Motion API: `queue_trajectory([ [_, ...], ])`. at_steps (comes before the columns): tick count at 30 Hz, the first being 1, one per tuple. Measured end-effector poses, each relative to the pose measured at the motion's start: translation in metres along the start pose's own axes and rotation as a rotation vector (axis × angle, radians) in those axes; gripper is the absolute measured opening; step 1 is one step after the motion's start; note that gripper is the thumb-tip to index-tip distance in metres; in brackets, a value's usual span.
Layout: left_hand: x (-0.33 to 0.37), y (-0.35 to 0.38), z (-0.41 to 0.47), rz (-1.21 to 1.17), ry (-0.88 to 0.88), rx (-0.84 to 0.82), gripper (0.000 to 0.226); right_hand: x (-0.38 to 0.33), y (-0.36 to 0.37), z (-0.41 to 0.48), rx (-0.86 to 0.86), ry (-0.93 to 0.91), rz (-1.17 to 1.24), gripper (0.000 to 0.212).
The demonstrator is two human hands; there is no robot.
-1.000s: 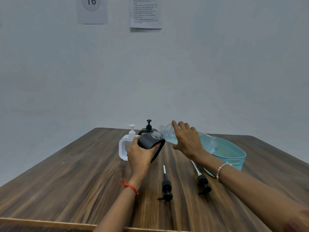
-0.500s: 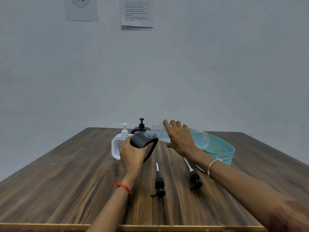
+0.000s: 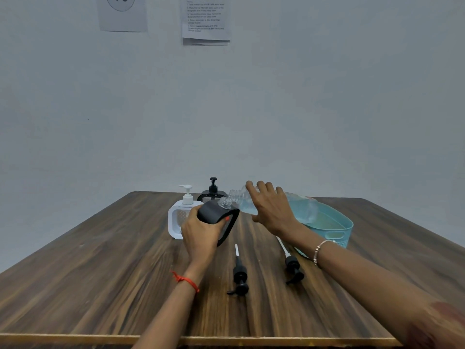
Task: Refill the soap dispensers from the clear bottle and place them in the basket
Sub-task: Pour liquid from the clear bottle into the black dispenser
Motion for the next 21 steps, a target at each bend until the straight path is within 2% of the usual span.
queue_trajectory([
  [15,0.0034,-0.0006,-0.0044,-0.013,-0.016,-0.015,0.055,0.0022,0.0,-0.0037,0.023,0.001,-0.04,0.08],
  [21,0.0026,-0.0014,-0.0056,-0.018,-0.021,-0.012,0.055,0.003,0.0002,-0.0049,0.045,0.022,-0.05,0.092],
])
Point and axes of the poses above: each hand's wrist, its own z-axis towards the middle knuckle, its own y-axis out of the palm, x = y × z, the point moved 2 cm from there along z, towards the middle knuckle, and after that the axes turned 2 degrees about z, right-handed, at the moved point
